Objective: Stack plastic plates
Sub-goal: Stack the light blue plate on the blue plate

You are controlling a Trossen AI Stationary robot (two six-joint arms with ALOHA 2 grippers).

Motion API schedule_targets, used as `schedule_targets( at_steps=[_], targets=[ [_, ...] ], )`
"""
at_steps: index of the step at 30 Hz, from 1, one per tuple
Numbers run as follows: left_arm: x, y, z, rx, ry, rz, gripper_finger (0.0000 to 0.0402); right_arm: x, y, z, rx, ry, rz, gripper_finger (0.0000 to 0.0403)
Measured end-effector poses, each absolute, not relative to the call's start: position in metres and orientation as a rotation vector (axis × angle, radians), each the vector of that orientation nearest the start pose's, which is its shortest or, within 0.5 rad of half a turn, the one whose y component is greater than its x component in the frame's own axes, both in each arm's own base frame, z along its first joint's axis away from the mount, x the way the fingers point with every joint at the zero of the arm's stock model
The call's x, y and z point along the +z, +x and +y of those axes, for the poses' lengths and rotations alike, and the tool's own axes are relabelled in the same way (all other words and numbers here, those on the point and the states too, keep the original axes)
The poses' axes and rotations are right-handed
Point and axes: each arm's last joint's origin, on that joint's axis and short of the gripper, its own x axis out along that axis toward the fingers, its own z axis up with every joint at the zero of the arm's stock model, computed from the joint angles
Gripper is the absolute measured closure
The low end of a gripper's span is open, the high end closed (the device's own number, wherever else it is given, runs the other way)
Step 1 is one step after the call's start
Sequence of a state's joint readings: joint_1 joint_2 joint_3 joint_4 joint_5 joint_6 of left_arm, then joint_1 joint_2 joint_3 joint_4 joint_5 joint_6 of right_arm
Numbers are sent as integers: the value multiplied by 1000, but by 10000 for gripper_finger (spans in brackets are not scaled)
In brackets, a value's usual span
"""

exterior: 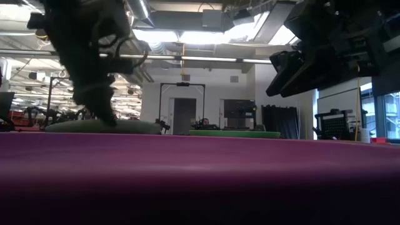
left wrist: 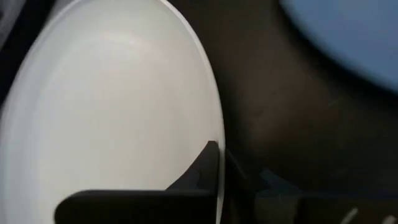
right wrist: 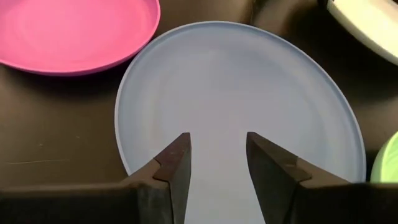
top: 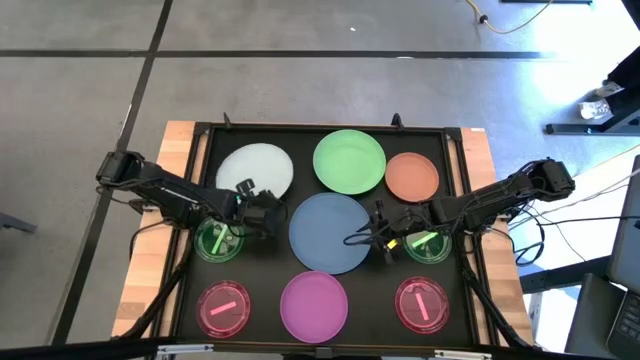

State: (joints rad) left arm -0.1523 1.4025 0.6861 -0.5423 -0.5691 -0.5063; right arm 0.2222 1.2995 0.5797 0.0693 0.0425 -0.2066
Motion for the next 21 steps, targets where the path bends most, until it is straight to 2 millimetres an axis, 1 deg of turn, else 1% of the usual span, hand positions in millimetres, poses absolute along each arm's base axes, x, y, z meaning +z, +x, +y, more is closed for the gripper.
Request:
schedule_targets(
  at_steps=[3, 9, 15, 17, 21],
  targets=[
    [173, 237, -27, 624, 40, 988, 395, 182, 243, 54, 239, -287, 639, 258],
    [190, 247, -46, 576, 102, 877, 395, 181, 243, 52, 197, -303, 650, 258],
    [200, 256, -64, 464, 164, 763, 396, 182, 243, 53, 198, -302, 648, 258],
    [201, 258, -69, 418, 195, 748, 396, 185, 245, 53, 198, -289, 646, 258],
    [205, 264, -77, 325, 214, 693, 396, 203, 242, 60, 221, -290, 657, 258]
  ],
)
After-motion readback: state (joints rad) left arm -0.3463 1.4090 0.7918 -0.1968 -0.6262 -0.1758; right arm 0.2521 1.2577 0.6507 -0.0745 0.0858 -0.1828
